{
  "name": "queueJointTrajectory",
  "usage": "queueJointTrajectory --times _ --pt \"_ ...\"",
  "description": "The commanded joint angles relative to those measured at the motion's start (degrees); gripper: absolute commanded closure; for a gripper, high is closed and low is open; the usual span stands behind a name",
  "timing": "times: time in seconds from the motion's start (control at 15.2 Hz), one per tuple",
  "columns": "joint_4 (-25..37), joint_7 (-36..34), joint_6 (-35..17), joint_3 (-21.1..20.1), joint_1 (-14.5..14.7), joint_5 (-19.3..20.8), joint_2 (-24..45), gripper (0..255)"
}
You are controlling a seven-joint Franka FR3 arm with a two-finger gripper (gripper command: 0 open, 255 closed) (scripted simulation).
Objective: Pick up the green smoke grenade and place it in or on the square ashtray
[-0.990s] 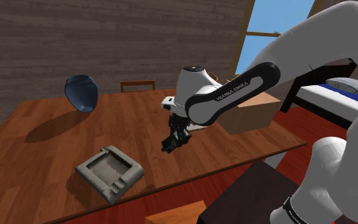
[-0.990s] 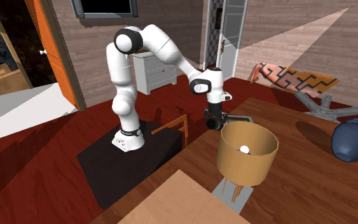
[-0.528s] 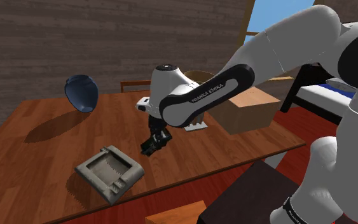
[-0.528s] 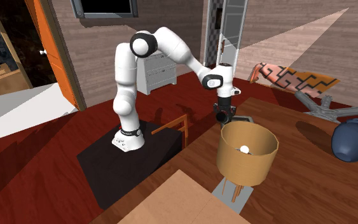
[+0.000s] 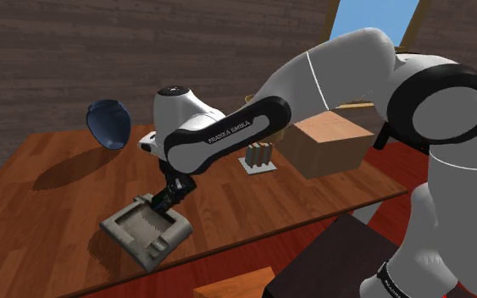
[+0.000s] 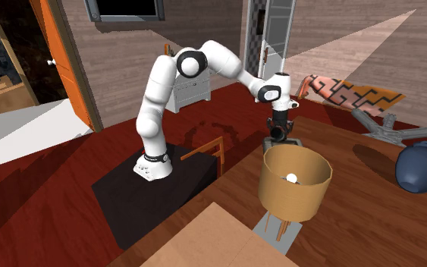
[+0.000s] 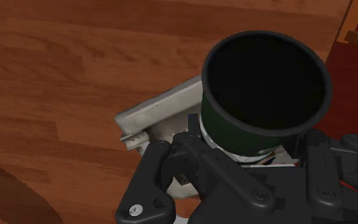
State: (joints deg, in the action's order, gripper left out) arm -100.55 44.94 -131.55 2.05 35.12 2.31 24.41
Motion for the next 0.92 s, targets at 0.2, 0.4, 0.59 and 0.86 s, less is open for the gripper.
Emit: queueJointTrajectory --times 0.2,0.4,0.59,0.86 --pt "16.91 -2.71 6.76 -0.63 2.08 0.22 10.23 255" --pt "27.55 -3.91 10.69 -0.85 3.12 0.3 17.01 255" --pt "26.64 -4.0 8.92 -0.85 3.11 0.33 17.86 255" --pt "25.71 -4.11 6.69 -0.83 3.11 0.36 19.17 255"
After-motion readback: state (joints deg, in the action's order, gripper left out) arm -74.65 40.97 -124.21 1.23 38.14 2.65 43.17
